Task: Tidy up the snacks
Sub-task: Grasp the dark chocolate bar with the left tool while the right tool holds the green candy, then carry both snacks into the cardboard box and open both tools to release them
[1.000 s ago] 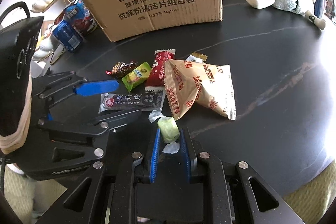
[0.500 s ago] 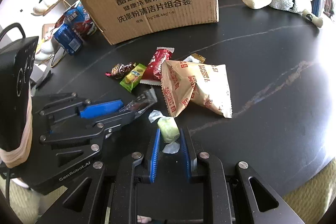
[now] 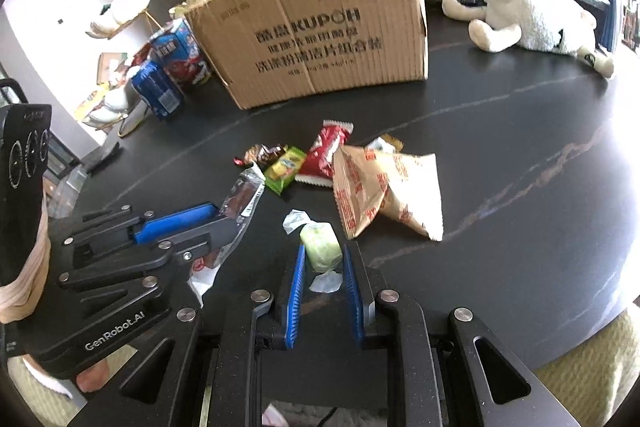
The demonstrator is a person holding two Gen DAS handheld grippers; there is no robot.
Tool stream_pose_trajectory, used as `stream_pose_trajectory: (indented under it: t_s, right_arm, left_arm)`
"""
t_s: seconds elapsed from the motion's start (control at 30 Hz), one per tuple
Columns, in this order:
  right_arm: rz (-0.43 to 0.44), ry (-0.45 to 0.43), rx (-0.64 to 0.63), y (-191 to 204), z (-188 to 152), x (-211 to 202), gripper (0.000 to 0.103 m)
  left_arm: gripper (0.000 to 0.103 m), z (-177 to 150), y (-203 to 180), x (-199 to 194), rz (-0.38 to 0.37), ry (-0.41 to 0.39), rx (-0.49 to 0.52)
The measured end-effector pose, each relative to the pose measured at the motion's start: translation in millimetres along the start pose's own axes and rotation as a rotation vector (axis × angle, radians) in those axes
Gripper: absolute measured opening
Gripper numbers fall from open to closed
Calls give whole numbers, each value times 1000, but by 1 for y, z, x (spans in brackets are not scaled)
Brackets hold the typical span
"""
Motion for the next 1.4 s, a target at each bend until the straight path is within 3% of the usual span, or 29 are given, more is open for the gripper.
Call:
stream_pose_trajectory:
  t_s: [0.8, 1.4]
  right_arm:
    - [-10, -240, -79, 2, 85, -73, 21]
    - [-34, -293, -118, -4, 170, -79, 21]
  left_arm:
    - [18, 81, -20, -82, 20, -262, -59]
    - [18, 159, -3, -97, 40, -323, -131]
Point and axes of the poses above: each gripper's, at about its wrist camera, not at the fingertips, and x roughly the way its jaws point, y to its left, z to its top, the point moved 4 cm from there along x, roughly the way its jaws point, and after that the axes turned 8 degrees about -x, right-handed, at the moved point
